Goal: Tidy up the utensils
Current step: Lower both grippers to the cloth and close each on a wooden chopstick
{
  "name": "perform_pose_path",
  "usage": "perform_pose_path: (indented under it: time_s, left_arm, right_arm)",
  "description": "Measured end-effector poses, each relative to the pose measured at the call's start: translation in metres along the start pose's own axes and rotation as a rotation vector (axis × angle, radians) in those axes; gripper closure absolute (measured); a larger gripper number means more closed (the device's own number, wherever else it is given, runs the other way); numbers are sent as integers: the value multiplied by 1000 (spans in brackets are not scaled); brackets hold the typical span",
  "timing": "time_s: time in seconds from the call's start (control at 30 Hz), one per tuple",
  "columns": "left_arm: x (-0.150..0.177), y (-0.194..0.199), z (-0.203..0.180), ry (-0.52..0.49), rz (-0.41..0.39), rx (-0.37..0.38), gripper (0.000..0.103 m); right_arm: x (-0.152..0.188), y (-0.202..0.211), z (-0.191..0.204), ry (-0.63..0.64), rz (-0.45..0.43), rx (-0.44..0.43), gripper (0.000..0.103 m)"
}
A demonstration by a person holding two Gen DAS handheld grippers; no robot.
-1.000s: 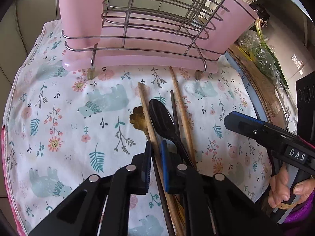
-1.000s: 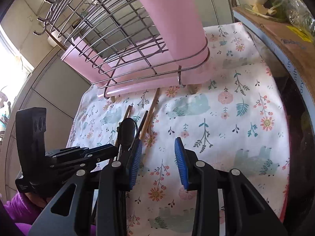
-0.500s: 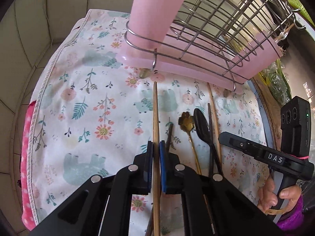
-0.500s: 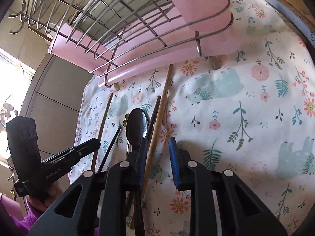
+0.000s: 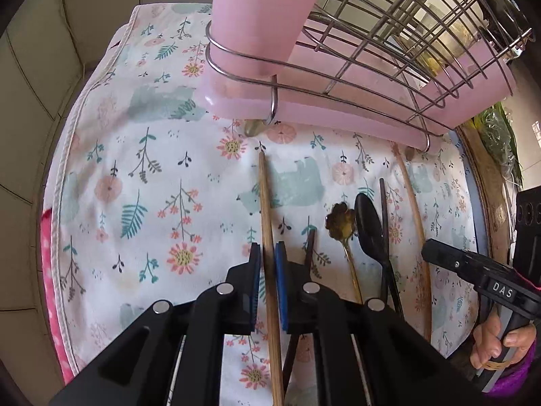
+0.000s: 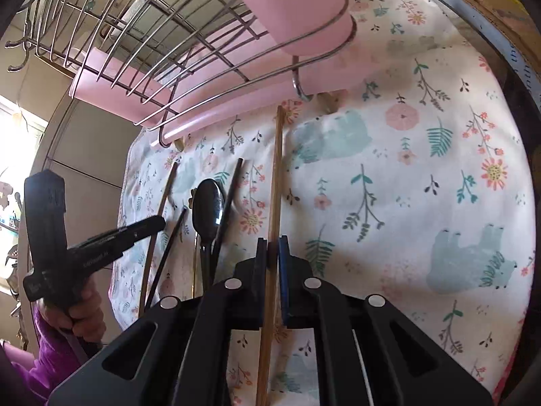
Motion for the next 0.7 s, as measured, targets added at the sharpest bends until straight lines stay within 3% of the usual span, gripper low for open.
perform_pose_path:
  time_s: [0.3,0.7]
  left_arm:
    - [-22,-13,-3,-57,65,-24,95]
    - [-20,5,7,-47,-7,36,98]
  right_arm:
    - [7,6,0,114,88,95,94]
    - [-49,-16,6,158,67,198,94]
Point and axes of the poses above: each gripper's, at about its wrist camera, not at the fingertips, and y roughly against the way its jaws point, z to its left, x to its underside, the point moved 9 cm from there along -y, roughly the way its jaws point, and after that the axes turned 3 degrees about -y, right-handed, at the moved point
